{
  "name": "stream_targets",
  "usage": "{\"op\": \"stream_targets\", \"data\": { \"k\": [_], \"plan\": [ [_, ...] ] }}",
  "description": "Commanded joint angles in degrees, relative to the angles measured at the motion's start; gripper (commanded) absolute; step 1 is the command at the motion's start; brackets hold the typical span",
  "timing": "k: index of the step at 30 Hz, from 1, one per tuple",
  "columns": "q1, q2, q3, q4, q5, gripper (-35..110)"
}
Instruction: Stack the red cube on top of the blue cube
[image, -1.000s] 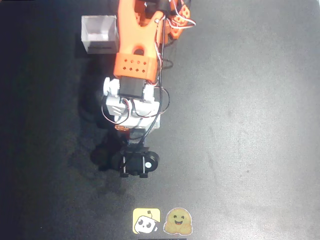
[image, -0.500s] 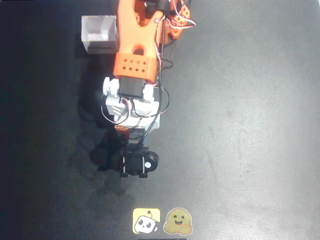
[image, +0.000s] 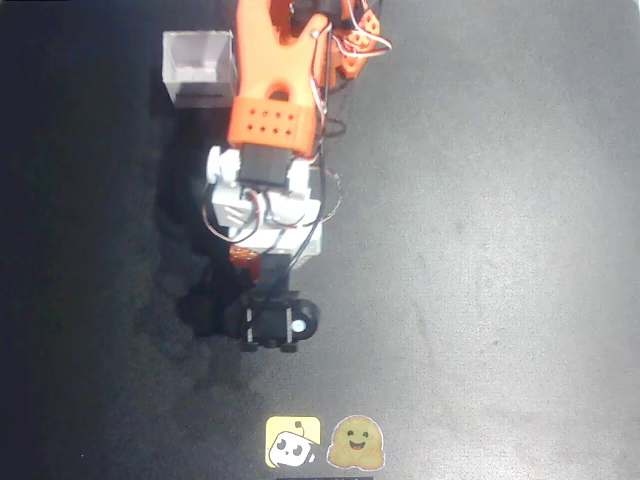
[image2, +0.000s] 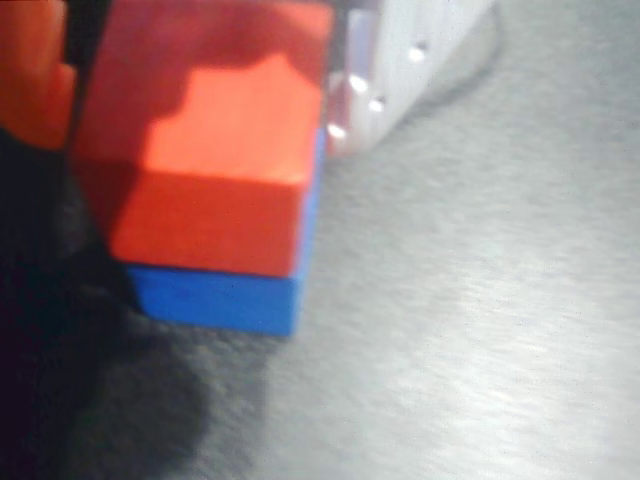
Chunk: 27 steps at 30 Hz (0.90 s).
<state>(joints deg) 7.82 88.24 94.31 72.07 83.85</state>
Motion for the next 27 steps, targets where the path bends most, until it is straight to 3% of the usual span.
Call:
{"op": "stream_targets", "data": {
  "k": [1,8,12,17,27],
  "plan": [
    [-0.35,5.8,-0.35,0.44,0.26,20],
    [-0.79,12.74,0.18,0.44,0.26,19],
    [-1.41,15.73,2.81,0.26,0.35,0],
    [-3.43,18.19,7.03,-2.02,0.97,0],
    [-5.01,37.27,35.86,-21.97,3.43,0]
  ]
}}
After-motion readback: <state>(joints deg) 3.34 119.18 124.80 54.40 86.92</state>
